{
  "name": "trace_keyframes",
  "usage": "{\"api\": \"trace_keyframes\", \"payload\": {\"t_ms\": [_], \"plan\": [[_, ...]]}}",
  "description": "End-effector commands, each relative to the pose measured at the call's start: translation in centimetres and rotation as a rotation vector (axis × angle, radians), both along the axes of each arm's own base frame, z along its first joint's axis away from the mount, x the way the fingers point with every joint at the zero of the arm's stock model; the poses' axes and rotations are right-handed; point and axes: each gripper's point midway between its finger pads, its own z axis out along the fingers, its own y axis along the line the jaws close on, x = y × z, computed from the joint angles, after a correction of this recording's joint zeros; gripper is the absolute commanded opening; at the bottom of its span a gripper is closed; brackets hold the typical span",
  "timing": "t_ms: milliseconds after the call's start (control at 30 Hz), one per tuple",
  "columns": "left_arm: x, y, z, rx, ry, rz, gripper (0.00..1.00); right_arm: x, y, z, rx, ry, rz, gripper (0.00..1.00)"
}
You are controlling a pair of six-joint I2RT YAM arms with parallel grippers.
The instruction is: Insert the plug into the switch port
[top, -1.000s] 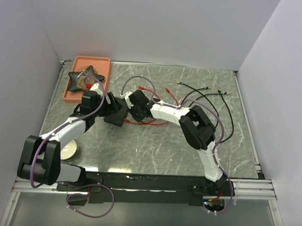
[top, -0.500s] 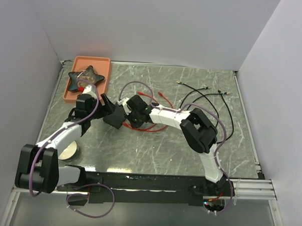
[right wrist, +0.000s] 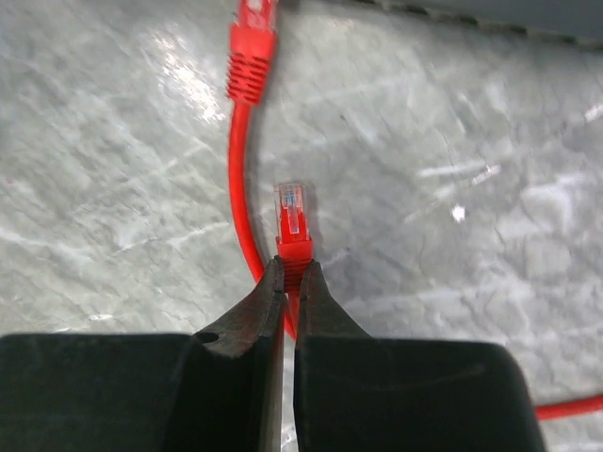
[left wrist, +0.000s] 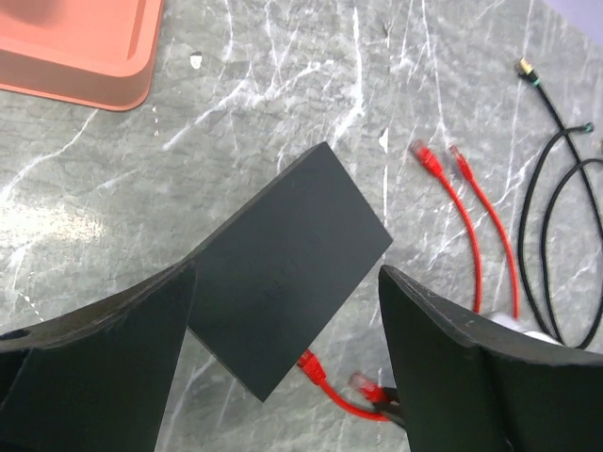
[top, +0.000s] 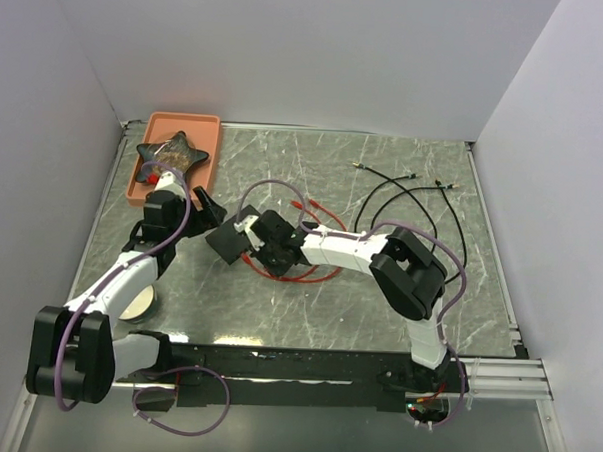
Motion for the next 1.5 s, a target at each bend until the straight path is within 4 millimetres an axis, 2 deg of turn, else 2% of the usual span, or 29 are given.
{"api": "trace_keyframes", "payload": {"t_ms": [0, 67, 133, 167, 200, 267, 300, 333, 367, 400, 433, 500, 567, 667, 733, 1000, 1233, 1467], "plan": [[1.0, -0.3, 0.4, 0.013, -0.031, -0.036, 0.84, 0.0, -3.0, 0.1, -0.103, -0.024, -0.101, 0.0], [1.8, -0.7, 0.8, 0.01, -0.04, -0.055, 0.83, 0.9, -3.1, 0.9, -0.098, -0.062, -0.138, 0.0], [2.5, -1.0, -0.1, 0.011, -0.012, -0.073, 0.83, 1.5, -2.8, 1.8, -0.075, -0.081, -0.157, 0.0], [3.1, -1.4, 0.3, 0.002, -0.019, -0.091, 0.83, 1.7, -2.6, 2.0, -0.065, -0.084, -0.163, 0.0], [3.4, -1.6, -0.7, 0.002, 0.01, -0.101, 0.83, 2.0, -2.4, 2.5, -0.048, -0.089, -0.171, 0.0], [4.6, -2.1, -0.6, -0.001, 0.012, -0.125, 0.83, 2.1, -2.0, 2.8, -0.026, -0.082, -0.17, 0.0], [4.9, -2.2, -1.9, 0.004, 0.05, -0.137, 0.83, 2.3, -1.8, 3.1, -0.009, -0.085, -0.17, 0.0], [5.8, -2.3, -1.6, 0.006, 0.051, -0.14, 0.83, 2.3, -1.7, 3.2, -0.002, -0.084, -0.167, 0.0], [6.2, -2.3, -2.0, 0.011, 0.067, -0.141, 0.83, 2.2, -1.5, 3.3, 0.007, -0.076, -0.159, 0.0], [6.5, -2.4, -3.5, 0.013, 0.11, -0.143, 0.83, 2.1, -1.4, 3.3, 0.009, -0.073, -0.155, 0.0], [7.1, -2.5, -3.4, 0.017, 0.116, -0.151, 0.83, 2.1, -1.3, 3.4, 0.013, -0.072, -0.15, 0.0], [7.4, -3.2, -5.0, 0.002, 0.158, -0.187, 0.83, 1.9, -1.4, 3.3, 0.011, -0.07, -0.148, 0.0], [7.8, -3.7, -5.5, -0.014, 0.17, -0.207, 0.83, 1.8, -1.5, 3.3, 0.015, -0.072, -0.144, 0.0], [7.0, -4.4, -7.0, -0.027, 0.199, -0.232, 0.82, 1.7, -1.5, 3.5, 0.025, -0.075, -0.139, 0.0], [5.8, -5.2, -7.4, -0.058, 0.216, -0.261, 0.82, 1.6, -1.5, 3.8, 0.033, -0.077, -0.133, 0.0], [1.9, -8.1, -6.8, -0.114, 0.218, -0.322, 0.81, 1.3, -1.4, 4.5, 0.058, -0.084, -0.118, 0.0], [-0.3, -7.3, -7.8, -0.125, 0.24, -0.245, 0.81, 0.7, -1.4, 4.4, 0.066, -0.085, -0.105, 0.0], [-0.7, -6.3, -8.4, -0.1, 0.238, -0.188, 0.82, 1.0, -2.3, 3.2, 0.014, -0.108, -0.115, 0.0]]}}
